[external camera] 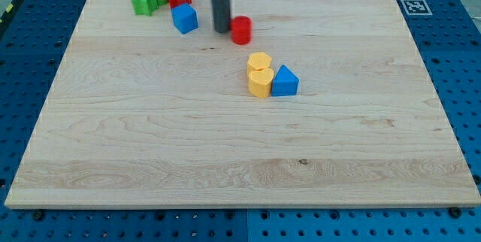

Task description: Place the yellow heart to the top left of the yellow hexagon

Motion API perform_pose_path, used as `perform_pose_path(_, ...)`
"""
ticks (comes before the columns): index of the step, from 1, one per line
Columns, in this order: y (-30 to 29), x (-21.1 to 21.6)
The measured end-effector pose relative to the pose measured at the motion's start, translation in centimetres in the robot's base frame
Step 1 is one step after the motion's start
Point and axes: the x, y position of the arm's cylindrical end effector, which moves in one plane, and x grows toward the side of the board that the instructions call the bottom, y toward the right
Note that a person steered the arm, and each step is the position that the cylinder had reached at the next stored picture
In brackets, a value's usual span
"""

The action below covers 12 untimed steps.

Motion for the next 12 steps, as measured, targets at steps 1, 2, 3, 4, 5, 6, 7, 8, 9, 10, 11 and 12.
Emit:
perform_pose_path(1, 3.0, 0.7)
perform_pose_path(2, 1.7, -1.6)
perform_pose_path(3, 4.2, -2.8)
perform_pose_path(4, 9.5, -2.5)
perform_pose_path(5, 10.2, 0.5)
perform_pose_path(6, 8.4, 2.5)
perform_pose_path(7, 6.2, 2.7)
perform_pose_path(8, 6.6, 1.9)
perform_pose_path(9, 6.4, -0.6)
perform_pose_path(10, 4.6, -0.7)
perform_pose_path(11, 4.4, 1.0)
perform_pose_path(12, 4.4, 2.1)
